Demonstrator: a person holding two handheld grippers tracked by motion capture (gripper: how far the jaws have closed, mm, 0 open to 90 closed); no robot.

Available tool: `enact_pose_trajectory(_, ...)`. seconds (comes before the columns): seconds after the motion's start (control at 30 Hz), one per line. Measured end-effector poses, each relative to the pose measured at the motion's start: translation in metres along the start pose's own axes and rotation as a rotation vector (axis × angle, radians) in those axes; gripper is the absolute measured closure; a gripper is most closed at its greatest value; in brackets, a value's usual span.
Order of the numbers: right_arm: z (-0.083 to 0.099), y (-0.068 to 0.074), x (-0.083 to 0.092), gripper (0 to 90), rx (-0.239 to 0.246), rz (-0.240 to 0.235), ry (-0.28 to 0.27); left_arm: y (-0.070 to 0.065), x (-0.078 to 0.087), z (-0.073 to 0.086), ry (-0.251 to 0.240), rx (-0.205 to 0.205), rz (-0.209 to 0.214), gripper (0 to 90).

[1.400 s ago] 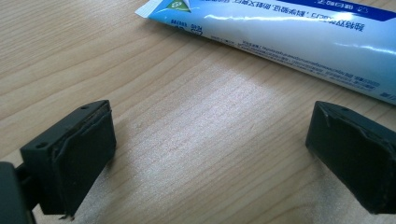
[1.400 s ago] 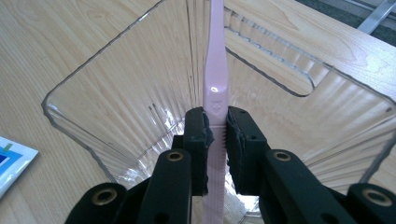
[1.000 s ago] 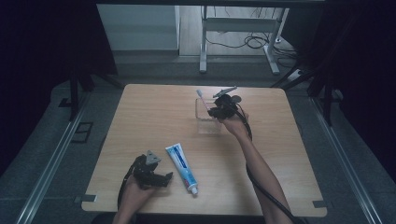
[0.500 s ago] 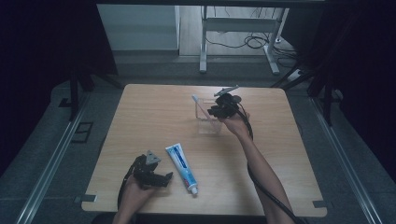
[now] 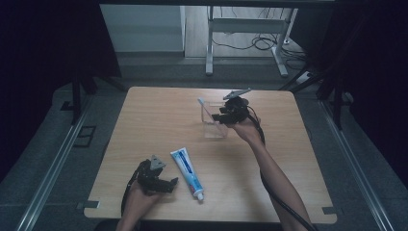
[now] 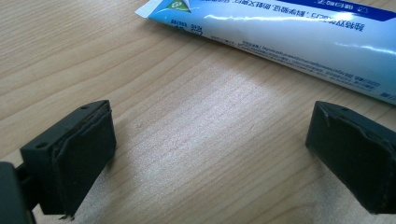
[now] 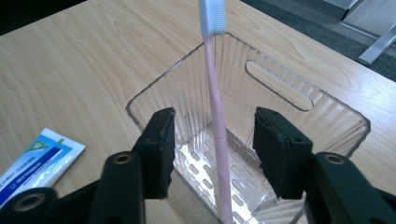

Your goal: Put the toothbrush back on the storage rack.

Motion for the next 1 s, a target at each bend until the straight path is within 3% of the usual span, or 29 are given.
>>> enact_pose_trajectory(1.0,0.029,0.017,0.041,27.5,0.029,-0.020,-0.049,0.000,0.000,0.000,0.000,0.000,0.000,1.8)
Point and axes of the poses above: each handheld gripper's, and its own axes: x roughly backward along the jaws, z roughly out of its underside, y roughly to its left, the point moved 2 cm from there along -x, roughly forward along the jaws, and after that the axes turned 8 degrees about -z, right-handed, at the moved point
